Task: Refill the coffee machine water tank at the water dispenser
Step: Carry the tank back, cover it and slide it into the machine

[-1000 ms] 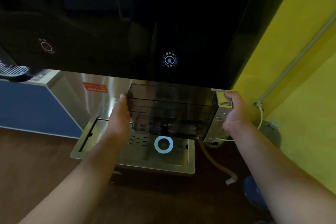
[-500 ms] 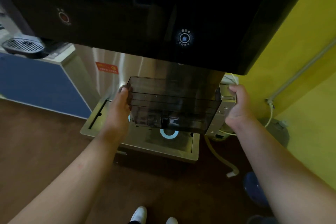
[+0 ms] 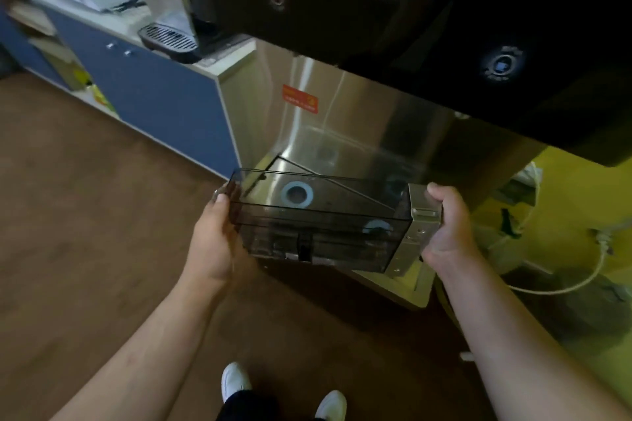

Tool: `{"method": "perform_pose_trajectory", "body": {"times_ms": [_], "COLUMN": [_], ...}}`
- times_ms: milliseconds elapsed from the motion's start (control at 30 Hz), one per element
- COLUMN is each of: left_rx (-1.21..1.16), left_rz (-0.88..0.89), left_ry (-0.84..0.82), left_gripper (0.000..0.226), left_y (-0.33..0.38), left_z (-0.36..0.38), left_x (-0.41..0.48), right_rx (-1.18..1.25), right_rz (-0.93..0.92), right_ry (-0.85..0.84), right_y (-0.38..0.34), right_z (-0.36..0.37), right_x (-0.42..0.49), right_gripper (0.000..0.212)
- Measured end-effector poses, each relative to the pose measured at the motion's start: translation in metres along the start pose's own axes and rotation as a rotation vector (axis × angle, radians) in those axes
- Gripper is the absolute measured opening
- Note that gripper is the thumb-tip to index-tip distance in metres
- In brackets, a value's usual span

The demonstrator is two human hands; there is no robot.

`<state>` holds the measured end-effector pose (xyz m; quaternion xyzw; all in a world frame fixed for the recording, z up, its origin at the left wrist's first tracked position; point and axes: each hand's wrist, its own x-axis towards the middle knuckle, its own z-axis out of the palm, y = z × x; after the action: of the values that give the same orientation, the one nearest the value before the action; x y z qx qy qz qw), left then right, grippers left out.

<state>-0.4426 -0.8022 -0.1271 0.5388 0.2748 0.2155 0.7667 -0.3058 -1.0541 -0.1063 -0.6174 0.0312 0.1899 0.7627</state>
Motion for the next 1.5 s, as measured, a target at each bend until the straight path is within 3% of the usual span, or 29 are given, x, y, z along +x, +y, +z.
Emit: {"method": "perform_pose_trajectory", "body": {"times_ms": [67,167,333,567,800,967,1500], "left_rx": [-0.049,-0.065,-0.09,-0.079,-0.061,-0.089,-0.064], "left_rz": [0.003,0.015,0.046,0.086,0.075,0.071,0.106], "left_ry": [0.038,0.085,0.17,0.256,0.353,0.418,0.47], "left_gripper": [0.053,0.044,0.061,0.066,0.036,0.034,0.034], "left_y": [0.008,0.019,0.044,0.088,0.12,0.137,0.185], "left_z": [-0.02,-0.051,-0.109,-0.187,-0.271,-0.312,-0.386], "left_x": [-0.003,-0.005,-0.002,0.016,0.047,0.073,0.286], "right_rx": [-0.012,-0.011,-0.055,-0.046,0.005,0.018,0.005], "right_rz": [0.02,0.059,0.097,0.085,0.132,0.178,0.183], "right_ry": [-0.062,-0.121,-0.179,-0.263,-0.274,-0.318,-0.367], "right_y": [0.008,0.017,0.029,0.046,0.065,0.073,0.089], "right_z": [0.023,0.062,0.128,0.234,0.335,0.397,0.561], "right_x": [0.0,-0.002,0.001,0.003,0.014,0.033,0.2], "right_gripper": [0.034,0.045,0.04,0.038,0.032,0.03,0.026]}}
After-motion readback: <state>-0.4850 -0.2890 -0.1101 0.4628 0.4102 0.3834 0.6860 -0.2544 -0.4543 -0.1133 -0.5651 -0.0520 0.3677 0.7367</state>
